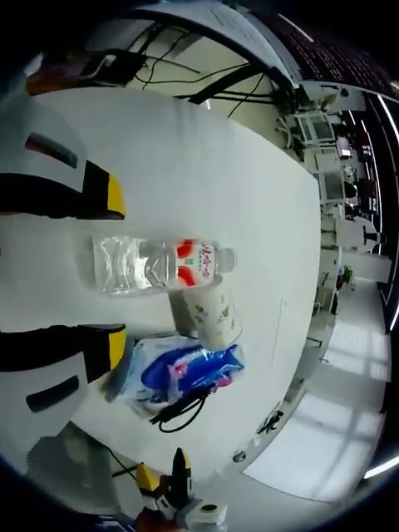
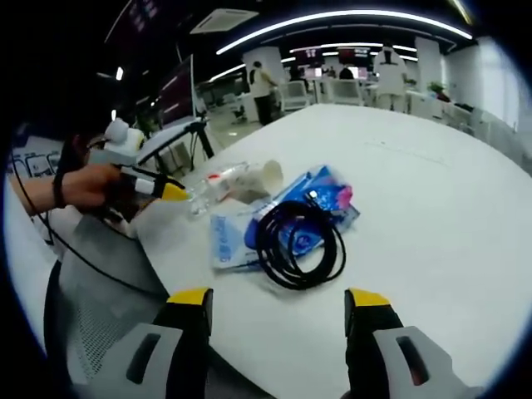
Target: Arrange the tabletop items into an orderly group along one side of the table until the central work area is clear of visible clutter.
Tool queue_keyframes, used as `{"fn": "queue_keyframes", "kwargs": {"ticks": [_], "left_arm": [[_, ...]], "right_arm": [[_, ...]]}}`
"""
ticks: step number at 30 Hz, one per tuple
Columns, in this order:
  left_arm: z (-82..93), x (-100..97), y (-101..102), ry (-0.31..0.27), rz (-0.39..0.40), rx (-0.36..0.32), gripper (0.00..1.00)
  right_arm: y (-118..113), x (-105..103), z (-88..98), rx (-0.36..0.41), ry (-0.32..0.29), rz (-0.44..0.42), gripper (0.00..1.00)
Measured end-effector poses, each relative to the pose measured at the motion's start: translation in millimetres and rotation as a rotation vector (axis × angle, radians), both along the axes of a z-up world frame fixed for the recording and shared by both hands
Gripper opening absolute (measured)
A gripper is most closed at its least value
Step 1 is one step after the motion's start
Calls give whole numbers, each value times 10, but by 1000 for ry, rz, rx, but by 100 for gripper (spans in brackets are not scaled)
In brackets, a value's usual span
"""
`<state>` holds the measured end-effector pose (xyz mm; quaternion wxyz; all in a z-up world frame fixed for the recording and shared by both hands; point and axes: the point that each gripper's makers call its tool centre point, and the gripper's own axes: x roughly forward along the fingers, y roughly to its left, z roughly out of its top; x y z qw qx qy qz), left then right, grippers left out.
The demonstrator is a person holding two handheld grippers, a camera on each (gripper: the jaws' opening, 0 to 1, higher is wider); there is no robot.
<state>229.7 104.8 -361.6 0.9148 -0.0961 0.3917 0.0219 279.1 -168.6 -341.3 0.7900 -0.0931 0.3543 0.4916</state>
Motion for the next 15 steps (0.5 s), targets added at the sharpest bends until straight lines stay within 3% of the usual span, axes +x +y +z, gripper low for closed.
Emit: {"fn": "queue_keyframes", "kwargs": {"ticks": [15], "left_arm": [[-125, 297, -40, 20, -7, 20, 49]], "right_arm": [[-193, 7, 6, 12, 11, -48, 65]]}}
